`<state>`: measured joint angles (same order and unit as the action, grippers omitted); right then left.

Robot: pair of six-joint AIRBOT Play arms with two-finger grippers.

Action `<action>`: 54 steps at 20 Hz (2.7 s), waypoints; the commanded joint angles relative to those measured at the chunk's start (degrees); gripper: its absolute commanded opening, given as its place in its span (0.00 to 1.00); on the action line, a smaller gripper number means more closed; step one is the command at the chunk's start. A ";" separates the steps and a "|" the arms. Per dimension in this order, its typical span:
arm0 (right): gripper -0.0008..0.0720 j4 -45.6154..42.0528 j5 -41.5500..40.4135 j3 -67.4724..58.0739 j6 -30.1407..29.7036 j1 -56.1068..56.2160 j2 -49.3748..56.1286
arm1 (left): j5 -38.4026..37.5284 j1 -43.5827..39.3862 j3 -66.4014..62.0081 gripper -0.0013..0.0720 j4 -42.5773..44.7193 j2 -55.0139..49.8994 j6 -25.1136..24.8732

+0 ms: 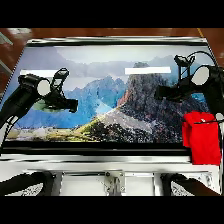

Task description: Fold the shirts.

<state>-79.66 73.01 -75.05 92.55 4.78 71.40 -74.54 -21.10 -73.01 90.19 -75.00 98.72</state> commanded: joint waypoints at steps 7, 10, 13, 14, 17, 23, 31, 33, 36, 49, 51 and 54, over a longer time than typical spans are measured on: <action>0.92 0.00 0.02 -0.07 -0.02 0.04 0.04 | 0.00 0.00 0.02 0.96 0.00 -0.04 -0.02; 0.93 0.00 0.02 -0.07 0.00 0.04 0.04 | 0.00 0.00 0.02 0.96 0.00 -0.04 -0.02; 0.93 0.00 0.02 -0.07 0.00 0.04 0.04 | 0.00 0.00 0.02 0.96 0.00 -0.04 0.00; 0.93 0.00 -0.22 -0.07 -0.02 0.04 0.04 | 0.00 0.00 0.02 0.96 0.00 -0.04 0.00; 0.93 1.09 -4.04 -0.07 0.02 0.04 0.04 | 0.33 0.00 0.02 0.96 -0.26 -0.04 0.04; 0.93 2.78 -4.31 -0.04 0.00 0.04 0.07 | 2.27 0.02 0.02 0.96 -0.13 -0.39 -0.02; 0.93 2.64 -5.62 -0.04 0.00 0.04 0.11 | 5.29 0.68 -0.52 0.97 8.09 -4.07 -1.49; 0.93 2.67 -4.85 -0.04 0.02 0.04 0.11 | 5.42 4.57 -3.76 0.98 10.95 -5.05 -1.55; 0.93 2.67 -2.91 -0.04 0.02 0.04 0.11 | 6.05 16.31 -9.92 0.98 10.91 -7.78 0.13; 0.93 2.86 -0.66 -0.04 5.86 0.04 0.11 | 12.28 41.35 -12.72 0.98 -15.50 -26.12 -4.63; 0.92 2.86 -0.55 -0.04 6.43 0.04 0.11 | 14.32 40.35 -12.72 0.98 -15.80 -28.13 -4.57; 0.92 2.86 -0.55 -0.04 6.45 0.04 0.11 | 19.32 39.50 -12.72 0.98 -22.29 -30.16 -4.57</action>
<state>-76.79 72.29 -75.05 98.37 4.78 71.46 -59.37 18.92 -85.69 74.32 -102.83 94.89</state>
